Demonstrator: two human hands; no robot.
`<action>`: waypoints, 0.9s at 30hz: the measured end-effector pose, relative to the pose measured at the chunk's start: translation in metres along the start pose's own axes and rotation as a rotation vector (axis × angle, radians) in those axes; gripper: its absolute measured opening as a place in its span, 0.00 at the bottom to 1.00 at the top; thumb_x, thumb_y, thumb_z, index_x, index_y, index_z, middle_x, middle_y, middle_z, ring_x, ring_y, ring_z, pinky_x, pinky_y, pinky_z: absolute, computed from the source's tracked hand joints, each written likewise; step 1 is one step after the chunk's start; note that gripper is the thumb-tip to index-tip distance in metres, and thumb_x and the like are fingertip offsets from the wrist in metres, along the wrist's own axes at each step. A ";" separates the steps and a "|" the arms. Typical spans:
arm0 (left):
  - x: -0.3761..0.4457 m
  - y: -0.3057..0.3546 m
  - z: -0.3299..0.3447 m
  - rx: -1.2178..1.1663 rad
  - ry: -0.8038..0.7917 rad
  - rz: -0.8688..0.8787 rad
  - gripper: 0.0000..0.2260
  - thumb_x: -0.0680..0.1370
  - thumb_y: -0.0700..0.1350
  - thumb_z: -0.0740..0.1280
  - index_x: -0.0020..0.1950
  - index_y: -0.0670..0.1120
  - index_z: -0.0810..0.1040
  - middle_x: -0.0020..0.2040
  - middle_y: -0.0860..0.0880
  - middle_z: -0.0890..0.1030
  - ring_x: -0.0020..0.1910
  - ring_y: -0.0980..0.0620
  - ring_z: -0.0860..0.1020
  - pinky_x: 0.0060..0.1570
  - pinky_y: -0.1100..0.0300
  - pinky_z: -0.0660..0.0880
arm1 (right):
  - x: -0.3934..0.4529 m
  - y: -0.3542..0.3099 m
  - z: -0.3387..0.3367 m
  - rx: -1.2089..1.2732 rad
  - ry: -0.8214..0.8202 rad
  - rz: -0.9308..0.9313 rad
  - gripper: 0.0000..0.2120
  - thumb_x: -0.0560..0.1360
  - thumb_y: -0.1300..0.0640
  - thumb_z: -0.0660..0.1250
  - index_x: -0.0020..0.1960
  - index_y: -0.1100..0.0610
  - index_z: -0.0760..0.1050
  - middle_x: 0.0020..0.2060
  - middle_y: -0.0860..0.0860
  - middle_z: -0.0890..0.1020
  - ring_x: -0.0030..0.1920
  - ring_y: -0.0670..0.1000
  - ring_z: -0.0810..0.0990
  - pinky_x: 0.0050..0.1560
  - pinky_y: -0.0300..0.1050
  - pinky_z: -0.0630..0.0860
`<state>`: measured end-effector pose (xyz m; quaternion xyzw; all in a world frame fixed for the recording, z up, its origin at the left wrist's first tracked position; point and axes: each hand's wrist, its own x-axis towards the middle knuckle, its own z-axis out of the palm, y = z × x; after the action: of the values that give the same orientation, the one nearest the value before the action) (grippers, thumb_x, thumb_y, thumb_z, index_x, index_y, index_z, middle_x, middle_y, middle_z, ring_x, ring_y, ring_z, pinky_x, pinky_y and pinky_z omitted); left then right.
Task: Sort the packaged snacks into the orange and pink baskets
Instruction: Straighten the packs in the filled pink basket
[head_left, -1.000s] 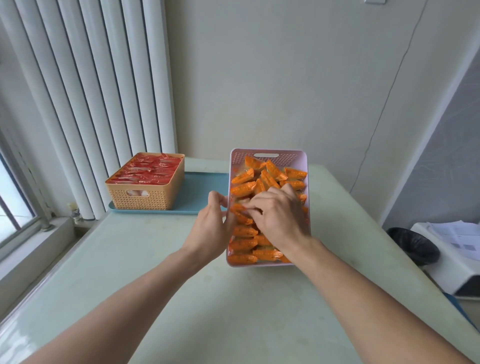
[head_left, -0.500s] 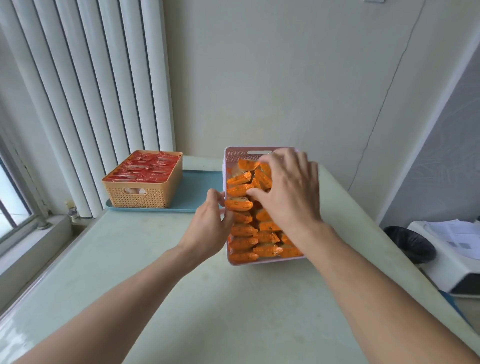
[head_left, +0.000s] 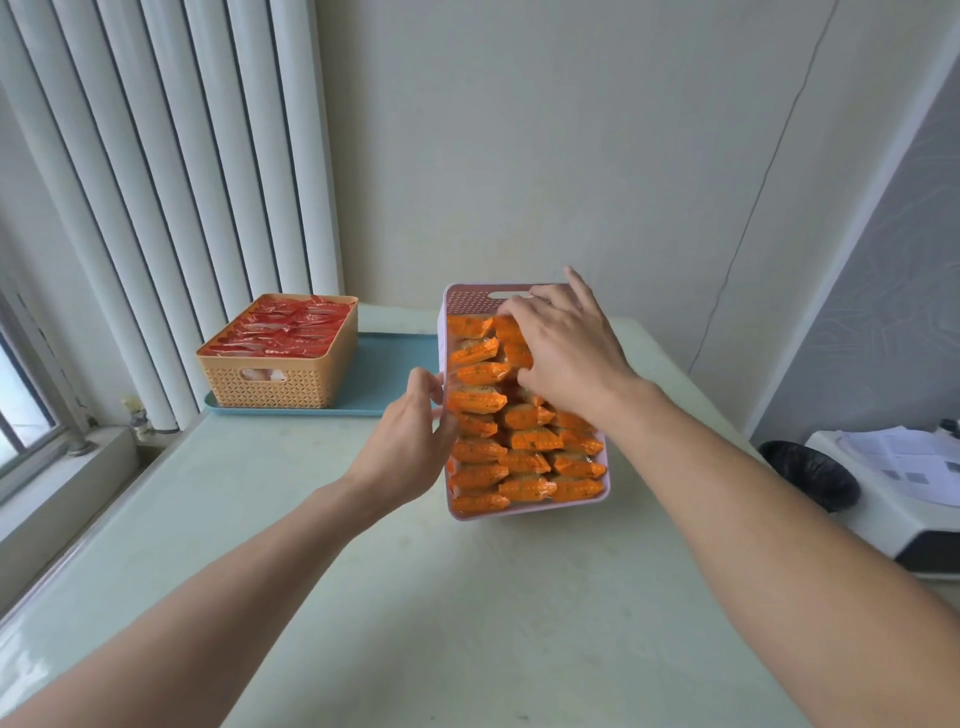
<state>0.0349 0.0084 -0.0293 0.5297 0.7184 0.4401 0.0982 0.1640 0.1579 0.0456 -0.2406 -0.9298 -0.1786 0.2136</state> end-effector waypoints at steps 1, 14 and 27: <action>0.000 -0.001 0.000 -0.002 -0.001 -0.003 0.07 0.84 0.53 0.58 0.53 0.51 0.63 0.61 0.53 0.75 0.59 0.52 0.78 0.47 0.49 0.83 | 0.001 0.003 -0.003 0.029 -0.017 -0.028 0.32 0.70 0.56 0.77 0.71 0.51 0.69 0.69 0.50 0.77 0.73 0.53 0.70 0.81 0.56 0.49; 0.004 -0.002 0.000 -0.041 0.008 -0.096 0.08 0.84 0.54 0.58 0.52 0.51 0.64 0.57 0.49 0.80 0.54 0.48 0.82 0.47 0.46 0.83 | -0.030 0.043 -0.004 0.266 -0.067 -0.048 0.27 0.67 0.38 0.77 0.62 0.44 0.76 0.61 0.44 0.75 0.66 0.47 0.68 0.71 0.48 0.64; 0.017 -0.004 0.004 -0.006 0.017 -0.176 0.09 0.83 0.56 0.58 0.50 0.52 0.64 0.50 0.48 0.83 0.44 0.50 0.84 0.44 0.45 0.83 | -0.025 0.040 0.014 0.259 -0.086 0.014 0.04 0.72 0.49 0.77 0.46 0.44 0.84 0.50 0.42 0.76 0.54 0.47 0.74 0.56 0.47 0.72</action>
<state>0.0277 0.0244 -0.0291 0.4605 0.7617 0.4363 0.1316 0.2006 0.1875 0.0312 -0.2248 -0.9517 -0.0450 0.2042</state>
